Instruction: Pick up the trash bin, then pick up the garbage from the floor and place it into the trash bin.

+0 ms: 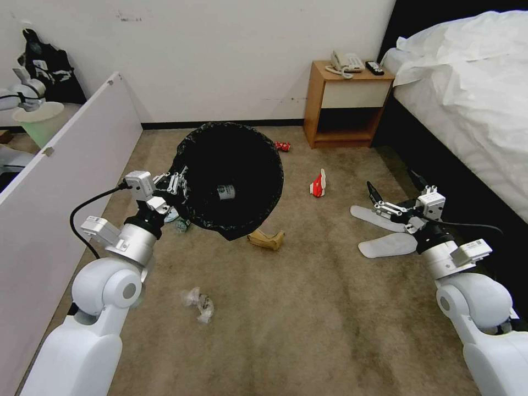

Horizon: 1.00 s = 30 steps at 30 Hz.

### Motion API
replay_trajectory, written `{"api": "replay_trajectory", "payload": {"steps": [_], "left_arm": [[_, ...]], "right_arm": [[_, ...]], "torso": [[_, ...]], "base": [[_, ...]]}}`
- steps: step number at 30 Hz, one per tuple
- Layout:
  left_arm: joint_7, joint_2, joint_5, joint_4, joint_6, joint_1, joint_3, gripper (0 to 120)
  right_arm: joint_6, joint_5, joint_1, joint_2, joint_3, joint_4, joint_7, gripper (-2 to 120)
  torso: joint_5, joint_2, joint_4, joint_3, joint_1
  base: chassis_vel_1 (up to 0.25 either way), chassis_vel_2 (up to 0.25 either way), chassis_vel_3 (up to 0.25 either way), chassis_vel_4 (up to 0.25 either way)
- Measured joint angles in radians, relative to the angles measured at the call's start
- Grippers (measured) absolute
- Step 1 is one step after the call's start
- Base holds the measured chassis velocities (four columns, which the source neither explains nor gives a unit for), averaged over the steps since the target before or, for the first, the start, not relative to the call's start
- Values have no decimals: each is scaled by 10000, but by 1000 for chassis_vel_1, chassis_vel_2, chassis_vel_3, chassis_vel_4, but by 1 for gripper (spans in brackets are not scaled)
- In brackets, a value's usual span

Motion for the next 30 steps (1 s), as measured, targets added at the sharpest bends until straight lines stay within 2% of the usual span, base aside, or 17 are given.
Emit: {"api": "replay_trajectory", "payload": {"steps": [13, 15, 20, 23, 30], "left_arm": [[-90, -101, 44, 103, 12, -99, 82, 4], [-175, -139, 81, 122, 14, -122, 120, 4], [-263, -195, 116, 130, 18, -188, 171, 4], [-294, -228, 112, 149, 18, -247, 192, 4], [-294, -254, 102, 151, 17, -258, 236, 4]], "right_arm": [[317, -35, 89, 62, -75, -192, -117, 100], [358, -71, 150, 78, -78, -255, -113, 100], [392, -73, 181, 80, -82, -293, -106, 100], [409, -72, 182, 77, -82, -294, -112, 100], [459, -234, 177, 66, -58, -339, -213, 100]], "torso": [[-5, 0, 8, 0, -1], [1, 0, -1, 0, 0], [0, 0, -5, 0, 0], [-3, 0, 2, 0, 0], [-2, 0, 3, 0, -1]], "base": [[121, 103, -108, -113], [0, 0, 0, 0], [0, 0, 0, 0], [0, 0, 0, 0], [0, 0, 0, 0]]}}
